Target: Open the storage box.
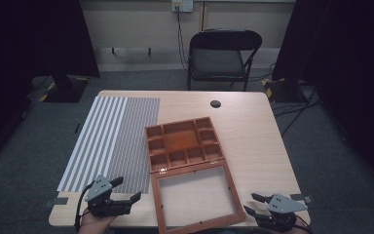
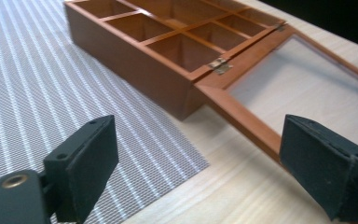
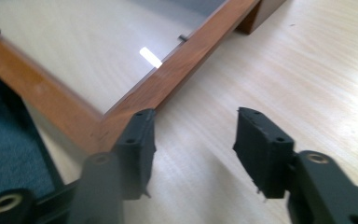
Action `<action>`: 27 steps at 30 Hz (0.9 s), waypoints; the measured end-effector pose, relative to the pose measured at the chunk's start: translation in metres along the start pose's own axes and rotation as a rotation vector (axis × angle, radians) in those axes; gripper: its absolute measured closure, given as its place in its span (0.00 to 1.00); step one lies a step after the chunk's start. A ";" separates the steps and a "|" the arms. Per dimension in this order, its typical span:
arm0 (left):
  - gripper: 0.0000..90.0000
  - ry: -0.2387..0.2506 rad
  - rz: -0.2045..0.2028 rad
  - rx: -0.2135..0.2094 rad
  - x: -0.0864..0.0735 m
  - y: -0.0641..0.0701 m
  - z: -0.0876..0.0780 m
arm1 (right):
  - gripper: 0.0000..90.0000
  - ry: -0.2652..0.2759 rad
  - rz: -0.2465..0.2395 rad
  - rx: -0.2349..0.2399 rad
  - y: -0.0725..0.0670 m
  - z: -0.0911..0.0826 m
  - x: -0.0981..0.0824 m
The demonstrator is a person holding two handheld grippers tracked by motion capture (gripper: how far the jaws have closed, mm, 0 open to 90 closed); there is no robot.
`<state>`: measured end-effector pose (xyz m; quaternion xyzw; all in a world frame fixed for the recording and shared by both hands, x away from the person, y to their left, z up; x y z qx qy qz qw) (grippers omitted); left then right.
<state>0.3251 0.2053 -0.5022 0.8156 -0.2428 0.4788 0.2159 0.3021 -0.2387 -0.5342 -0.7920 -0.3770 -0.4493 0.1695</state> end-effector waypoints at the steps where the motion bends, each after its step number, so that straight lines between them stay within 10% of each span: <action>1: 0.10 -0.002 -0.004 0.011 -0.001 -0.003 0.000 | 0.45 0.010 0.017 -0.021 0.003 -0.001 0.001; 7: 0.00 -0.014 -0.042 0.143 -0.006 -0.033 -0.004 | 0.16 0.070 0.178 -0.174 0.031 -0.014 0.005; 16: 0.00 -0.034 -0.122 0.299 -0.021 -0.081 -0.019 | 0.12 0.074 0.308 -0.437 0.071 -0.036 -0.008; 27: 0.01 -0.101 -0.243 0.394 -0.037 -0.107 -0.026 | 0.12 0.045 0.485 -0.602 0.097 -0.060 -0.038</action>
Point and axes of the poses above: each handheld gripper's, and its own axes: z roughly forward along the jaws, x roughly out of its top, y roughly to its right, the point moved 7 cm from there along z, roughly forward along the jaws, and after that the axes turned 1 degree about z, right-handed, at the moved point
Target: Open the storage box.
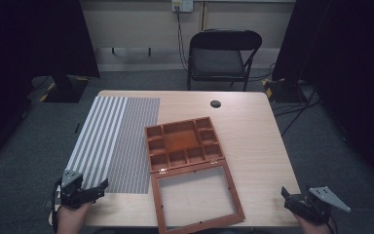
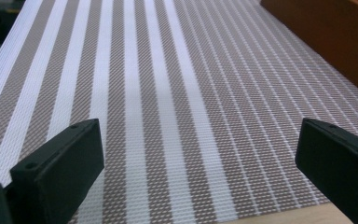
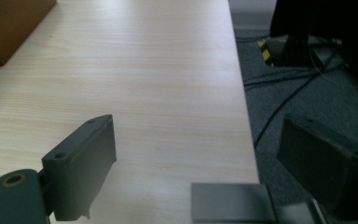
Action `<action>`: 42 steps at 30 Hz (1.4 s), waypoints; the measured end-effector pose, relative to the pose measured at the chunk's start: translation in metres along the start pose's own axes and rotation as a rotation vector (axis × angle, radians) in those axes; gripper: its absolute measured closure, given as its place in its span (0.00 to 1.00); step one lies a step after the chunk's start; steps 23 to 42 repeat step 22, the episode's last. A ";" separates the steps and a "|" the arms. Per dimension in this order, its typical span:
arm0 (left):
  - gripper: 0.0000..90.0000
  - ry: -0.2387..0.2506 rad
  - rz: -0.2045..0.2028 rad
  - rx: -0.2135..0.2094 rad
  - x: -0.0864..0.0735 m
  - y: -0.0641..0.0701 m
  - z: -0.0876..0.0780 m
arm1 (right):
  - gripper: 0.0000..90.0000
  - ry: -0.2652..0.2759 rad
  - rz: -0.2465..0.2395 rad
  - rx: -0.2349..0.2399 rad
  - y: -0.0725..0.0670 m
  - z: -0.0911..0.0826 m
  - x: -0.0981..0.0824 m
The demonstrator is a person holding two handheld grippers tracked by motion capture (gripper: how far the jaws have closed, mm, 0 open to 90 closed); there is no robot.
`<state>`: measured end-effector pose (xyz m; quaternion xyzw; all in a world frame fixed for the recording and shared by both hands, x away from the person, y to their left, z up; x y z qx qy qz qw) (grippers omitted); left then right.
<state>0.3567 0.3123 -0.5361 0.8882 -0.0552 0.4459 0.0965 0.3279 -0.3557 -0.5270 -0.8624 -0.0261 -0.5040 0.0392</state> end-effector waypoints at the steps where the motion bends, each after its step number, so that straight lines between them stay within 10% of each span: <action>1: 0.01 -0.009 -0.004 0.012 -0.001 -0.001 0.001 | 0.13 -0.002 0.014 0.000 0.002 0.000 -0.001; 10: 0.05 -0.023 -0.012 0.077 0.001 -0.007 0.000 | 0.13 -0.060 0.098 -0.087 0.007 0.006 -0.006; 20: 0.03 0.009 -0.031 0.045 0.001 -0.010 -0.008 | 0.12 -0.027 0.116 -0.166 0.011 0.007 -0.009; 42: 0.03 0.017 -0.032 0.039 0.003 -0.010 -0.008 | 0.12 -0.017 0.110 -0.167 0.011 0.006 -0.009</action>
Point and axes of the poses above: each handheld gripper's, and its own axes: z roughly forward along the jaws, x roughly out of its top, y roughly to its right, the point moved 7 cm from there along z, roughly forward along the jaws, and after that the axes turned 1 degree about z, right-handed, at the moved point
